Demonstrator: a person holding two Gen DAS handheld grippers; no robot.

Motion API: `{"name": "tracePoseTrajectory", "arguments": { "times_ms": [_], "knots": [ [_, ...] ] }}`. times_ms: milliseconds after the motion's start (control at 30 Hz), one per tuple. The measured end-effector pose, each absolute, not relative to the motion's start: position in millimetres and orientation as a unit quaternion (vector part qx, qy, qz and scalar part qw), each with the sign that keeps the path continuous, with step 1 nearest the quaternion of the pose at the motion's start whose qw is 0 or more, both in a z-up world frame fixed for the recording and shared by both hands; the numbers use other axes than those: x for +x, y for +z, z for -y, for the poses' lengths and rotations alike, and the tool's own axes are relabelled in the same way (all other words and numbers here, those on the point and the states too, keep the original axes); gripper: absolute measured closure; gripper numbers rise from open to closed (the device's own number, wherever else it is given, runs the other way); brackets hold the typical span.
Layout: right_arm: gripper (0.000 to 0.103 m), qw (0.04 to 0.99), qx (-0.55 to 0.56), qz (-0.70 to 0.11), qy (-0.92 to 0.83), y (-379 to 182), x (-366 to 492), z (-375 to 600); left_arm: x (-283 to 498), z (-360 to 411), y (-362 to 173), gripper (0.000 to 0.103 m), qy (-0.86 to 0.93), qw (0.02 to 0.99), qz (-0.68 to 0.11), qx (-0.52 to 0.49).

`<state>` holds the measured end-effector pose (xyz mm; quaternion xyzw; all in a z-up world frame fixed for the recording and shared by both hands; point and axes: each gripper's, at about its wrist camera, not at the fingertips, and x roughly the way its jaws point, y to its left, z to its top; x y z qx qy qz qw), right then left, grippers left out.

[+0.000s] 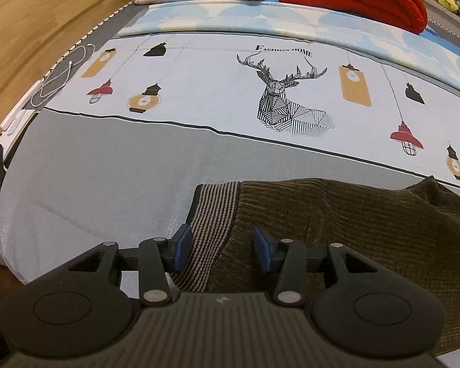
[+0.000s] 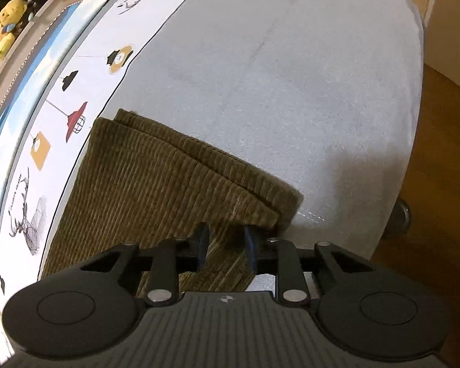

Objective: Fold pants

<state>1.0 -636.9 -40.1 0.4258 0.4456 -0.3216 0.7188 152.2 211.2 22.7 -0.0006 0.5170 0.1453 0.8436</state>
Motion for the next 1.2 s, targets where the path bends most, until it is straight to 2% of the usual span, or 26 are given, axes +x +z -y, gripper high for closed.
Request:
{"name": "tracePoseTrajectory", "arguments": {
  "times_ms": [100,200,333,400,433,467,500,533,733,867,1000,1100,1133,1200],
  "knots": [
    [0.076,0.722,0.419,-0.433,-0.34,-30,-4,635,152,-211,23,0.054,0.142,0.844,-0.517,-0.004],
    [0.07,0.733,0.388,-0.423,-0.365,-20,-6,635,152,-212,22,0.054,0.142,0.844,-0.518,-0.002],
    [0.058,0.721,0.38,-0.456,-0.356,-38,5,640,152,-213,23,0.054,0.142,0.844,-0.518,-0.006],
    [0.058,0.724,0.363,-0.465,-0.358,-41,11,638,152,-210,23,0.054,0.138,0.844,-0.519,-0.005],
    [0.062,0.727,0.357,-0.466,-0.356,-41,13,638,153,-209,23,0.054,0.135,0.844,-0.519,-0.004],
    [0.081,0.73,0.351,-0.466,-0.356,-40,13,637,153,-207,23,0.054,0.131,0.845,-0.518,-0.002],
    [0.093,0.735,0.345,-0.464,-0.354,-38,13,636,153,-205,23,0.054,0.128,0.846,-0.518,-0.001],
    [0.095,0.742,0.341,-0.459,-0.349,-35,13,635,153,-203,23,0.054,0.125,0.846,-0.518,0.001],
    [0.097,0.797,0.302,-0.405,-0.331,-7,9,624,153,-197,22,0.054,0.102,0.849,-0.518,0.0],
    [0.098,0.797,0.311,-0.372,-0.36,9,-8,629,152,-191,20,0.054,0.078,0.85,-0.521,0.009],
    [0.097,0.758,0.317,-0.421,-0.385,-13,-8,638,150,-182,15,0.054,0.029,0.844,-0.535,0.009],
    [0.089,0.733,0.306,-0.465,-0.391,-26,-1,637,146,-169,10,0.054,-0.016,0.839,-0.544,0.016],
    [0.081,0.73,0.307,-0.461,-0.4,-24,-1,638,145,-165,9,0.054,-0.033,0.836,-0.547,0.016],
    [0.08,0.737,0.319,-0.431,-0.411,-13,-2,635,143,-157,6,0.054,-0.057,0.833,-0.55,0.019]
  ]
}}
